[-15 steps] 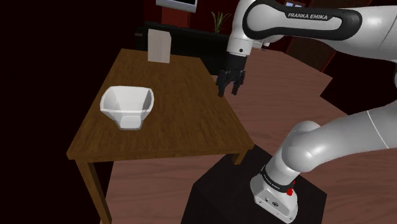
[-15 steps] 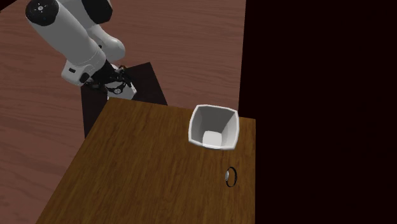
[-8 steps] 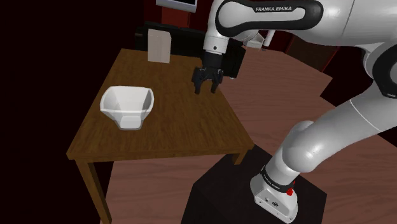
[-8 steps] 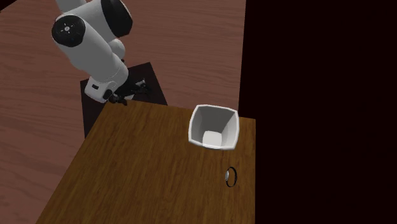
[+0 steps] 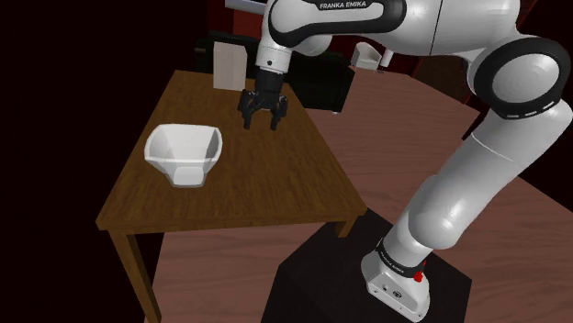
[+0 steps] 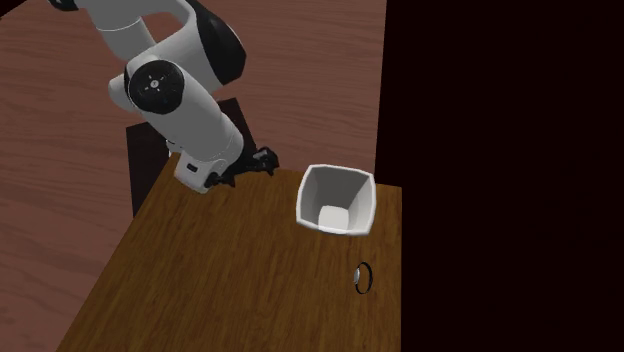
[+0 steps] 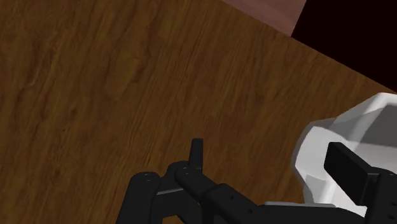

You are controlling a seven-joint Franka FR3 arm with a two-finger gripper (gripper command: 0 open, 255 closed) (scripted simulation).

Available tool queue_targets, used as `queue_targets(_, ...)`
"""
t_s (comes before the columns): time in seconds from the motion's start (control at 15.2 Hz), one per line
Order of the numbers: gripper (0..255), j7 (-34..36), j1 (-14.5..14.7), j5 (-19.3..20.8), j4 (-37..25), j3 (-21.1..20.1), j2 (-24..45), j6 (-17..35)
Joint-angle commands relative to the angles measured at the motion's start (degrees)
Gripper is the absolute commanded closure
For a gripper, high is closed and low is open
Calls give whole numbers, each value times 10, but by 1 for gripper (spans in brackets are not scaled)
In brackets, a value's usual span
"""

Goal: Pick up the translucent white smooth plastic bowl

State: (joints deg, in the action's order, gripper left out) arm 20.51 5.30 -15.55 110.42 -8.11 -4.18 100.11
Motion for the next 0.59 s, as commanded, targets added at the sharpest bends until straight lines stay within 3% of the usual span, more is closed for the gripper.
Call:
queue_targets(0.0,0,17,5,-3,-44,-6,42,3)
queue_targets(0.53,0,82,27,0,-263,-19,224,-15)
